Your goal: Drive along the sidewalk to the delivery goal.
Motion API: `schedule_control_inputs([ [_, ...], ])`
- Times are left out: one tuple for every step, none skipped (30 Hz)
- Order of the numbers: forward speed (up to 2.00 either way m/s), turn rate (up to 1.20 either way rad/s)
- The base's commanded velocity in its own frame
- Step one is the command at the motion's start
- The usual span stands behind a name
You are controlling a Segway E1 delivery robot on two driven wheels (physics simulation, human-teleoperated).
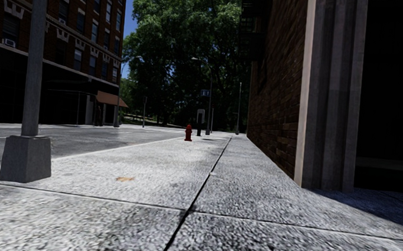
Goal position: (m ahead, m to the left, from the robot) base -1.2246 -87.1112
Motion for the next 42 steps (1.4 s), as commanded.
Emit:
schedule_control_inputs([
  [1.2, -0.57],
  [1.2, -1.2],
  [1.2, -1.2],
  [1.19, -1.2],
  [1.19, -1.2],
  [1.19, -1.2],
  [1.18, -1.2],
  [1.16, -1.17],
  [1.14, -1.07],
  [1.13, -1.04],
  [1.13, -0.61],
  [1.13, 0.0],
  [1.12, 0.0],
  [1.12, 0.0],
  [1.12, 0.0],
  [1.12, 0.0],
  [1.12, 0.0],
  [1.12, 0.04],
  [1.12, 0.09],
  [1.11, 0.63],
  [1.11, 1.2],
  [1.11, 1.2],
  [1.11, 1.2],
  [1.11, 1.2],
  [1.11, 1.2],
  [1.11, 1.2],
  [1.11, 1.2],
  [1.11, 1.2],
  [1.11, 1.2],
  [1.11, 1.2],
  [1.11, 1.2],
  [1.11, 1.2],
  [1.11, 0.79],
  [1.11, 0.27],
  [1.11, 0.27],
  [1.11, 0.07],
  [1.11, 0.0],
  [1.11, 0.0],
  [1.11, 0.17],
  [1.11, 0.19],
  [1.11, 0.12],
  [1.11, 0.09],
])
